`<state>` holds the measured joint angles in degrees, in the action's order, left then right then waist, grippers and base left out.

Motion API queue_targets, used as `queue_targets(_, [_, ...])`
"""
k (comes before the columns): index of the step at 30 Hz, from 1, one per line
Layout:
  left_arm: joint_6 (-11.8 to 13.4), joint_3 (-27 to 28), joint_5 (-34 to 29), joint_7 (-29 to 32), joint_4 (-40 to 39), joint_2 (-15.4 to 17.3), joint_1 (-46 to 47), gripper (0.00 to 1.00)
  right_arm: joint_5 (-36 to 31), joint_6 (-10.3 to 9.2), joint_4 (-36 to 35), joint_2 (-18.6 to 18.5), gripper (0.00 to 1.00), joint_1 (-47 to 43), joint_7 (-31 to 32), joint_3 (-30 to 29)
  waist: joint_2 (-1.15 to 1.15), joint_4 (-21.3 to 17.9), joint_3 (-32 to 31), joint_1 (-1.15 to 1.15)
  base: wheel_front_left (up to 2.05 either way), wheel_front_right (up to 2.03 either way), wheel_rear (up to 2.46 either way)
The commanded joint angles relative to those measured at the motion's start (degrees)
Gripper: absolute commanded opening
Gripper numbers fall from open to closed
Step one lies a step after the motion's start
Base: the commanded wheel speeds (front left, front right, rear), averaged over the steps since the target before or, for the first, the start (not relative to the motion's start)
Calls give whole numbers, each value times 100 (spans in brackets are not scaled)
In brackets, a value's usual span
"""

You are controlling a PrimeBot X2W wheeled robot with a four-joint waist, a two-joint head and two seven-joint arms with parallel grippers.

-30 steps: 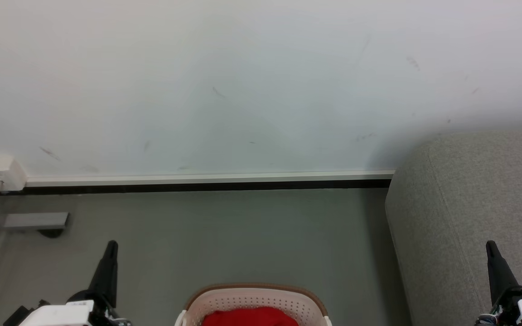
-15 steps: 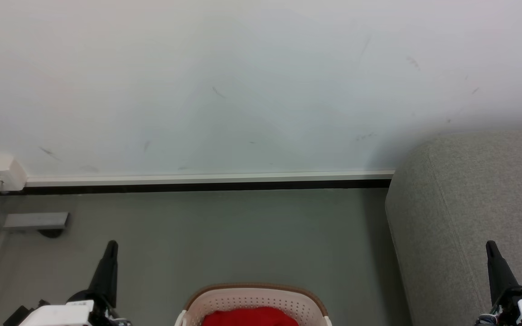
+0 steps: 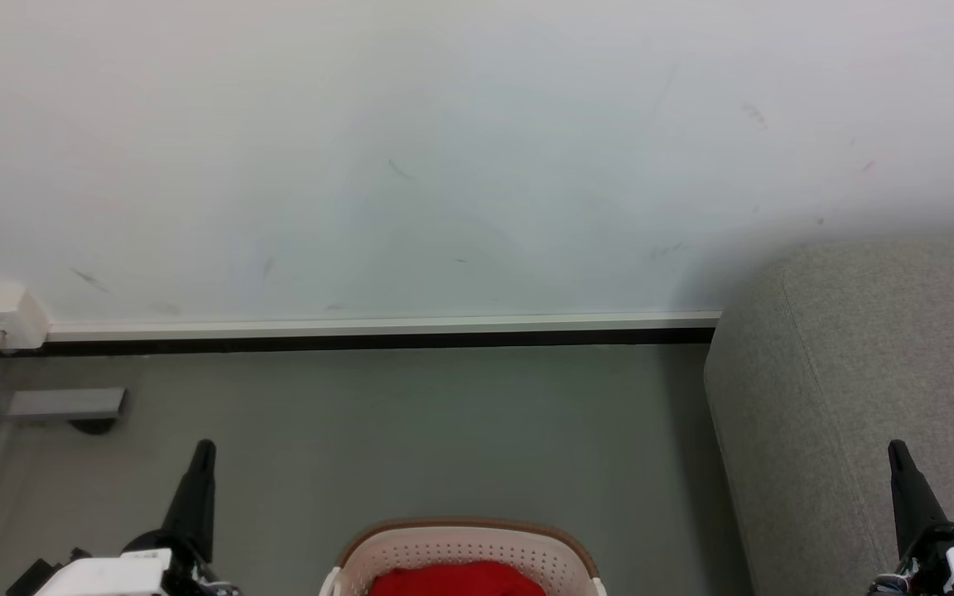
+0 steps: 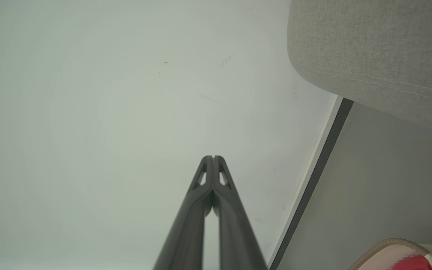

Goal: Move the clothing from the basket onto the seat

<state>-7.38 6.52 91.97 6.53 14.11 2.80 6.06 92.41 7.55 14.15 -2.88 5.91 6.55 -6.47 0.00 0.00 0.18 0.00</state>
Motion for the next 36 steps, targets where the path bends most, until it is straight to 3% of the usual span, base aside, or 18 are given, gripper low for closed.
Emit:
queue_targets(1, [-28, 5, 86, 17, -23, 16, 42, 0, -3, -15, -30, 2, 0, 74, 9, -17, 0, 0, 0, 0, 0, 0, 0])
queue_targets(15, [-28, 5, 85, 17, -23, 16, 42, 0, -3, -15, -30, 2, 0, 74, 9, -17, 0, 0, 0, 0, 0, 0, 0])
queue_targets(16, [0, 0, 0, 0, 0, 0, 0, 100, 0, 0, 0, 0, 100, 0, 0, 0, 0, 0, 0, 0, 0, 0, 0])
queue_targets(24, [14, -139, -76, -151, 162, -29, -99, 100, -119, 0, 87, 30, 100, -161, -150, 116, 0, 7, 1, 0, 0, 0, 0])
queue_targets(36, [8, -336, -332, -453, 247, -21, -61, 100, -976, -1, -3, 22, 100, -242, -453, 236, 0, 23, 3, 0, 0, 0, 0])
